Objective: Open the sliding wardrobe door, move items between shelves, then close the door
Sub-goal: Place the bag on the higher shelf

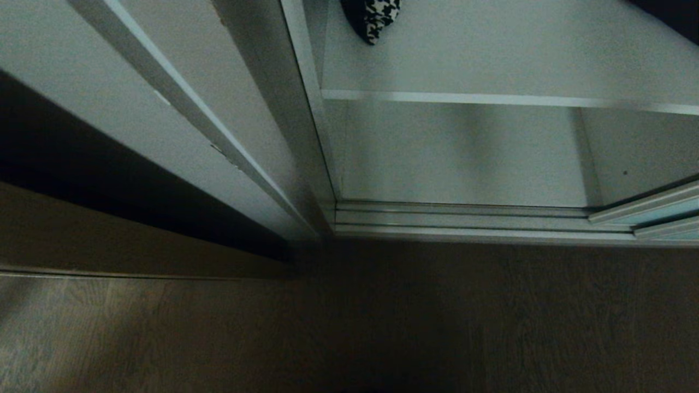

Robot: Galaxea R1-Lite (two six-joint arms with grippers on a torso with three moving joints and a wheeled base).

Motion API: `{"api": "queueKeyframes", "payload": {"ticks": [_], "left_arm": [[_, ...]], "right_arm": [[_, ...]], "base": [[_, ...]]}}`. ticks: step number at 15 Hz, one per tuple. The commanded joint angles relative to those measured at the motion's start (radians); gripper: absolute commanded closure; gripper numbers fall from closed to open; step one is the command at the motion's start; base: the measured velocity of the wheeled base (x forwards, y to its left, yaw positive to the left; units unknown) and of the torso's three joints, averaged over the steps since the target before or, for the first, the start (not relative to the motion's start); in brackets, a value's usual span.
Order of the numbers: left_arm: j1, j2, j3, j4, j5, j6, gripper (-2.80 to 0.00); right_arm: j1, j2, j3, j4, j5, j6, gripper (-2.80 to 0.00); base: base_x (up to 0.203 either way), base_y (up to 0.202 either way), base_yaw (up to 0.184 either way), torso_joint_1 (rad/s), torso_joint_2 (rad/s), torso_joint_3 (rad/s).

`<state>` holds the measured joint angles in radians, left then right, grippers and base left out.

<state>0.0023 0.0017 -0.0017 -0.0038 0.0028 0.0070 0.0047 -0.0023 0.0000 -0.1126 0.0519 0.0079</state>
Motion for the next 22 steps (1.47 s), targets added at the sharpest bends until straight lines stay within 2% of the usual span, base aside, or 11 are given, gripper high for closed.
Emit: {"api": "queueKeyframes", "payload": {"ticks": [1,22], "left_arm": [[0.001,0.001,0.0,-0.001,-0.001,0.001,0.0],[0.001,0.001,0.0,-0.001,-0.001,-0.007,0.0]], "right_arm": [[0.001,0.001,0.0,-0.001,0.0,0.0,0.0],[0.0,0.001,0.0,-0.001,0.0,0.0,0.0]], "base": [[0.001,-0.144,0.004,0.007,0.0,0.002],[0.0,-0.197,0.002,0.004,0.0,0.002]]}}
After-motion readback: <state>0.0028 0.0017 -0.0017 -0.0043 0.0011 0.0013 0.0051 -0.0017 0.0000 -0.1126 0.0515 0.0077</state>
